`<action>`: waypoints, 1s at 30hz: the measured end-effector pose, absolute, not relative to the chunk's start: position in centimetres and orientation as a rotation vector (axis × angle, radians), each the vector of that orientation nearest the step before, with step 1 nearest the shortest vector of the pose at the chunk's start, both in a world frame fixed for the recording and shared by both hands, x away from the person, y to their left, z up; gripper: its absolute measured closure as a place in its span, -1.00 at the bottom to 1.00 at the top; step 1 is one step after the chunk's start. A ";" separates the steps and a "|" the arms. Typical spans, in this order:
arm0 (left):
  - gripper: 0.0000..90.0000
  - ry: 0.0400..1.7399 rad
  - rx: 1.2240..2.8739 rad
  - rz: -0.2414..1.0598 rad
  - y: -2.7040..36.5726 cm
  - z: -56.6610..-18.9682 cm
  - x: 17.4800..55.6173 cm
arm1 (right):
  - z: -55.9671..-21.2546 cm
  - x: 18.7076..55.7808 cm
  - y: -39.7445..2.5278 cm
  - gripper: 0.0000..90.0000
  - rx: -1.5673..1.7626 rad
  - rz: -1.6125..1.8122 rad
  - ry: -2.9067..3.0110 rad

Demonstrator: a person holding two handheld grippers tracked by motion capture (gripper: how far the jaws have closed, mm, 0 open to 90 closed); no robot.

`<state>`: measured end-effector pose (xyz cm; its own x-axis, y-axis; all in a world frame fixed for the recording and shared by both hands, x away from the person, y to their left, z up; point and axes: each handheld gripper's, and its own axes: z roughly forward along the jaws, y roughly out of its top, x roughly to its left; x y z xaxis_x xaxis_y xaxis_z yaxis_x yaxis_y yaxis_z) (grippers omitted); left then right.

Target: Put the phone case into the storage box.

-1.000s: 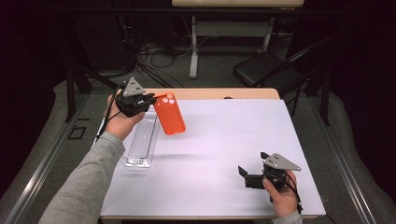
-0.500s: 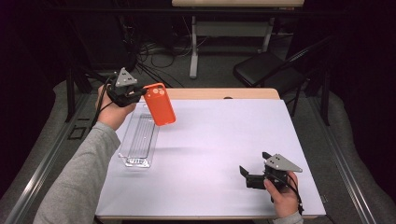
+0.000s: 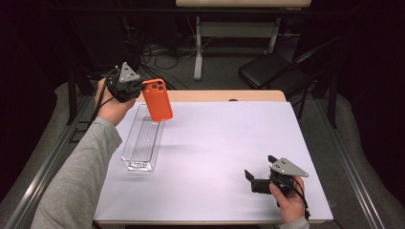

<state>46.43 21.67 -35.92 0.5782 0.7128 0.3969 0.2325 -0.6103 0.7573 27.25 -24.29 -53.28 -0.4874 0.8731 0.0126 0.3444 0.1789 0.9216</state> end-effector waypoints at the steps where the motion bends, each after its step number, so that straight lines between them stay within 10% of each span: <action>1: 0.79 0.747 2.147 0.943 21.8 -35.9 46.6 | -53.3 27.3 -24.3 -1.00 1.138 1.287 1.926; 30: 0.79 0.685 2.138 1.038 26.0 -38.3 50.4 | -52.9 26.1 -24.7 -1.00 1.155 1.223 1.861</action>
<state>50.42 26.01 -38.28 0.5485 0.6873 0.4762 0.1671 -0.6481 0.7430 26.07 -24.73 -52.87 -0.4233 0.9054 -0.0333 0.3284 0.1876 0.9257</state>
